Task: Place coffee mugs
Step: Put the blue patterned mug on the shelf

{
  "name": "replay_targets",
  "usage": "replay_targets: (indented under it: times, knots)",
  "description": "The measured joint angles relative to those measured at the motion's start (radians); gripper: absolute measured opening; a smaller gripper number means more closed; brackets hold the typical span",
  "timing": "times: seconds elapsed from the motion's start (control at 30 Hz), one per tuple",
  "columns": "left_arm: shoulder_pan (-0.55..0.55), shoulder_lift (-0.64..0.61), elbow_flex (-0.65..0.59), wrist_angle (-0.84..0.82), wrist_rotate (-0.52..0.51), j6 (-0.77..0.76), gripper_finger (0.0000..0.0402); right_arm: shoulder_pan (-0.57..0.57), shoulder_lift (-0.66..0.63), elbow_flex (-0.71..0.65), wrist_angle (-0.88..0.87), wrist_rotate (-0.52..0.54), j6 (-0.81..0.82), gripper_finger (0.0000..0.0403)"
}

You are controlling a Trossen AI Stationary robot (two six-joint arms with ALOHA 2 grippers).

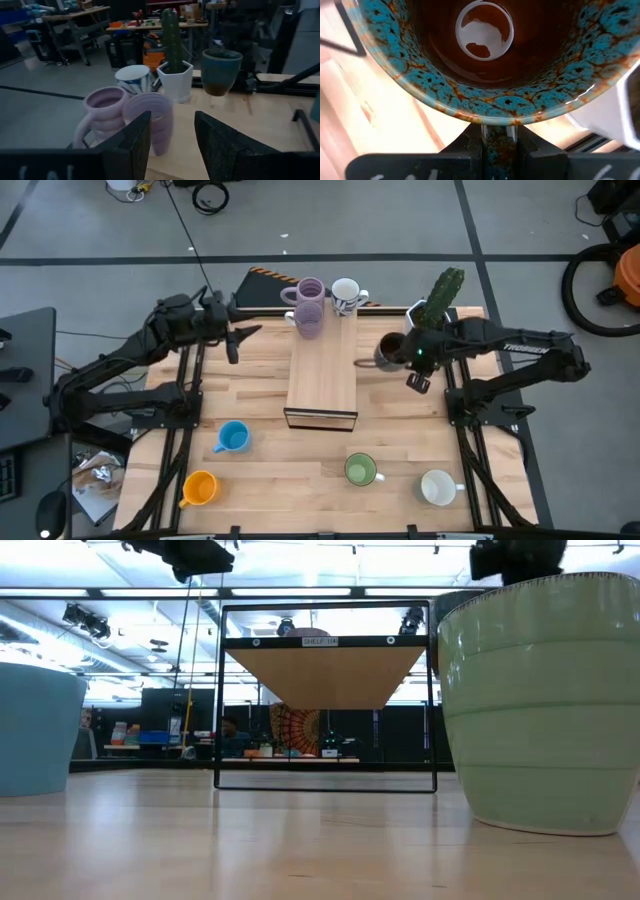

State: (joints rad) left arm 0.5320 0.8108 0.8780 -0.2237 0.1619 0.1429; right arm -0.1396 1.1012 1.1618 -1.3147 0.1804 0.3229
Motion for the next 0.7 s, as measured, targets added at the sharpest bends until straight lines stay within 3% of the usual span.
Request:
replay_targets:
  times: [0.5, 0.7]
  knots:
    - [0.074, 0.009, 0.0, 0.031, 0.028, 0.002, 0.0157, -0.194, 0.217, 0.315, -0.082, -0.023, -0.367, 0.0049]
    - [0.101, 0.015, 0.0, 0.04, 0.053, 0.0, 0.0157, -0.224, 0.309, 0.408, -0.064, -0.123, -0.46, 0.0049]
